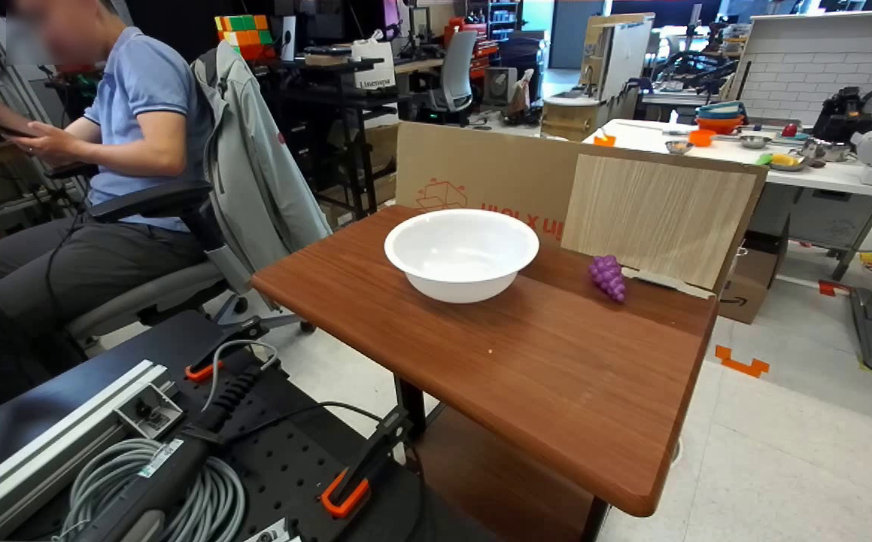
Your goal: Put the purple object inside the white bowl
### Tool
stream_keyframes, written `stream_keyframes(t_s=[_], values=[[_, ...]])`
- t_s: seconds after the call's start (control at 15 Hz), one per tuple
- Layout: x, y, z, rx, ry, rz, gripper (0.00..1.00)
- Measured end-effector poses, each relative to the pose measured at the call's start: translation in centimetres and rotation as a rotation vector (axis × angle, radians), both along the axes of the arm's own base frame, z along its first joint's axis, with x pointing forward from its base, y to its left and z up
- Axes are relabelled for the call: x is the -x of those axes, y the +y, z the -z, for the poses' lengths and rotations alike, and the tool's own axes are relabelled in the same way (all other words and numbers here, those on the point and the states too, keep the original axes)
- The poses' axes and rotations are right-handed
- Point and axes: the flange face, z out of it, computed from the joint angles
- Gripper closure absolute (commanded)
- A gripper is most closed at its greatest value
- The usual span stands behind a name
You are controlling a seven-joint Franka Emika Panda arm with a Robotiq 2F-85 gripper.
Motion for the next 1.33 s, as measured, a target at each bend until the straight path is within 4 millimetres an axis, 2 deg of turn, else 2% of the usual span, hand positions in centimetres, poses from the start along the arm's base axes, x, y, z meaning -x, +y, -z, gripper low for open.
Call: stream_keyframes(t_s=[0.2,0.33,0.67,1.0,1.33], values=[[-3.2,-1.0,2.1,0.033,0.001,0.077,0.0],[-4.1,-1.3,2.9,0.041,0.003,0.089,0.0],[-4.4,-1.3,2.7,0.048,0.007,0.067,0.0],[-3.8,-0.6,3.5,0.006,0.072,-0.179,0.0],[-3.8,-1.3,3.1,0.108,0.119,-0.399,0.0]])
